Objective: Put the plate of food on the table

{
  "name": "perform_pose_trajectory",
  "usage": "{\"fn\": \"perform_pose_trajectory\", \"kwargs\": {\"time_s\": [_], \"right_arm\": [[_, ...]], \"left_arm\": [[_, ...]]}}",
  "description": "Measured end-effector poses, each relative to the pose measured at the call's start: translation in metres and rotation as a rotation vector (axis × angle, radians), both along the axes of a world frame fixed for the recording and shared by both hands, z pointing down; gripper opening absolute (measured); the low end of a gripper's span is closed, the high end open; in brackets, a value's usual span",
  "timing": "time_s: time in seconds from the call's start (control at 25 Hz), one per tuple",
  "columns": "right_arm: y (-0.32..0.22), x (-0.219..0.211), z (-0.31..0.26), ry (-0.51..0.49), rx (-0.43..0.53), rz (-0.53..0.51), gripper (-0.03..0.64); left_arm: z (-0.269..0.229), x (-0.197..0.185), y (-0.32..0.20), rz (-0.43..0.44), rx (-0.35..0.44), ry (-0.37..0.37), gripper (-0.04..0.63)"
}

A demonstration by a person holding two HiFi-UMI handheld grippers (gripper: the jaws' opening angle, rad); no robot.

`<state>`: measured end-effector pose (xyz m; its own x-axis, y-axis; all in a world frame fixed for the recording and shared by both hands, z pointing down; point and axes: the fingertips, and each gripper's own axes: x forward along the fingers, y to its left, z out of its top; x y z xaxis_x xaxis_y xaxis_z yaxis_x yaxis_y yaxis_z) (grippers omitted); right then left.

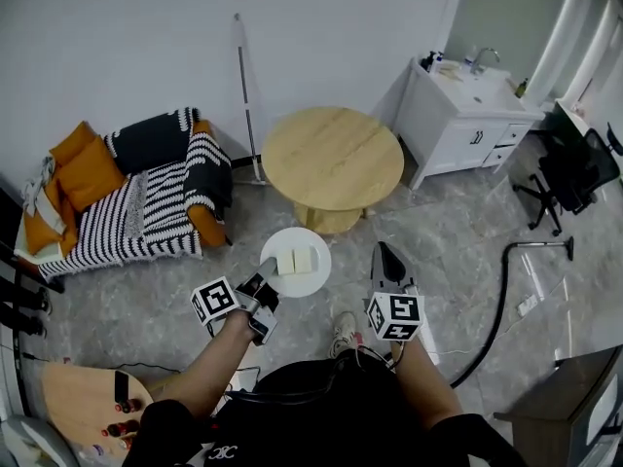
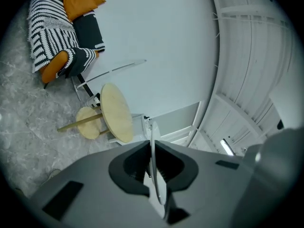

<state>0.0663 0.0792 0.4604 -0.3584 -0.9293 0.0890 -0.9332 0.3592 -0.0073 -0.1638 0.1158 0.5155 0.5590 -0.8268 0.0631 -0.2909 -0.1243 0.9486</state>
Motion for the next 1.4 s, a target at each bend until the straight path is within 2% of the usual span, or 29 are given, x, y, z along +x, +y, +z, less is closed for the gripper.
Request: {"fn": "perform_pose_trajectory", "kwargs": {"time_s": [0.36, 0.68, 0.84, 1.0, 1.2, 1.4], "right_arm": [[-0.105, 0.064, -0.005, -0.024, -0.019, 0.022, 0.006], [-0.173, 0.092, 0.004, -0.053, -0.049, -0.002, 0.006], [-0.194, 0.095, 0.013, -0.043, -0.068, -0.031, 0.006], [-0.213, 0.093, 0.017, -0.046, -0.084, -0.054, 0.006], [-0.236, 0.08, 0.024, -0.02, -0.096, -0.079, 0.006], [-0.267, 0.063, 0.033, 0.011, -0.112, -0.067, 0.006]], "left_arm": [[0.014, 0.039, -0.094, -0.016, -0.07, -0.002, 0.021], [0.004, 0.057, -0.161, -0.066, -0.072, 0.006, 0.021], [0.008, 0.063, -0.179, -0.079, -0.078, 0.013, 0.021], [0.012, 0.071, -0.195, -0.084, -0.099, 0.051, 0.021], [0.024, 0.071, -0.221, -0.061, -0.126, 0.021, 0.021], [0.037, 0.062, -0.263, -0.026, -0.136, 0.037, 0.021]]}}
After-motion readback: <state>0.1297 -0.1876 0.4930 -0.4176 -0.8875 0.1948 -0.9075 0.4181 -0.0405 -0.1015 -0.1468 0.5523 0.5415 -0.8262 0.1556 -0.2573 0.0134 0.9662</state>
